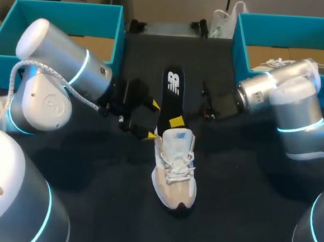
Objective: Take the shoe out of the shoebox, open the shoe tongue, remove and reinsert the insole, then place the shoe into the shoebox
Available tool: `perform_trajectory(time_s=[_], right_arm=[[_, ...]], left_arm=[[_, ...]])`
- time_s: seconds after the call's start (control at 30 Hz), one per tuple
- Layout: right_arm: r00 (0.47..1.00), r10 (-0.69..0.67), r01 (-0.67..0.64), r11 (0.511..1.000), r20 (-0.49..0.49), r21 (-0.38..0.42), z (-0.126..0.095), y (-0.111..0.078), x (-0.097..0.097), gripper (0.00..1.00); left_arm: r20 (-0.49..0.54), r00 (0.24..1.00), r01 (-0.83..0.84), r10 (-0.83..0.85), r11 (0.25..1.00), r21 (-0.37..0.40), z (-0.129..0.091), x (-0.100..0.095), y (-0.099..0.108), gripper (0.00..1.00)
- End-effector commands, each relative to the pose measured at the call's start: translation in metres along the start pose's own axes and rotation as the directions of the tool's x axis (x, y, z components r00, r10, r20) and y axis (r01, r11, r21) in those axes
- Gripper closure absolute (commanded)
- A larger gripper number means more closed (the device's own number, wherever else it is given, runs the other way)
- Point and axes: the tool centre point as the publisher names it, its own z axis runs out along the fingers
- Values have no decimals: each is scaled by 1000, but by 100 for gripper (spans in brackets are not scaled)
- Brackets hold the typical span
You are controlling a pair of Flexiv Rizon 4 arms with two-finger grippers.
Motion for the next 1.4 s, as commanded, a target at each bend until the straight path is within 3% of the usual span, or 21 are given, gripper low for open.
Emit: perform_trajectory(time_s=[0.03, 0.27, 0.5, 0.53, 0.57, 0.6, 1.0, 1.2, 1.27, 1.4], right_arm=[[1000, 25, -25, 1000, -1, 11, 7, -12, 1, 100], [997, 74, -73, 997, -27, 14, 16, -35, 5, 100], [996, 88, -87, 996, -33, 18, 19, -41, 7, 100], [996, 84, -83, 996, -31, 15, 18, -39, 6, 100], [997, 76, -76, 997, -27, 13, 17, -37, 6, 83], [997, 70, -70, 997, -22, 13, 16, -34, 6, 81], [1000, 22, -22, 999, -3, 32, 9, -9, 4, 71], [1000, 12, -12, 999, -9, 50, 6, -1, -1, 76], [1000, 16, -15, 998, -19, 58, 6, -2, -3, 100], [999, 27, -24, 997, -39, 67, 9, -6, -3, 100]], left_arm=[[0, 1000, 1, -1, 1000, -5, 0, 0, -1, 0], [0, 1000, 1, -1, 1000, -5, 0, 0, -1, 0], [0, 1000, 1, -1, 1000, -5, 0, 0, -1, 0], [0, 1000, 1, -1, 1000, -5, 0, 0, -1, 0], [0, 1000, 1, -1, 1000, -5, 0, 0, -1, 0], [0, 1000, 1, -1, 1000, -5, 0, 0, -1, 0], [0, 1000, 1, -1, 1000, -5, 0, 0, -1, 0], [0, 1000, 1, -1, 1000, -5, 0, 0, -1, 0], [0, 1000, 1, -1, 1000, -5, 0, 0, -1, 0], [0, 1000, 1, -1, 1000, -5, 0, 0, -1, 0]])
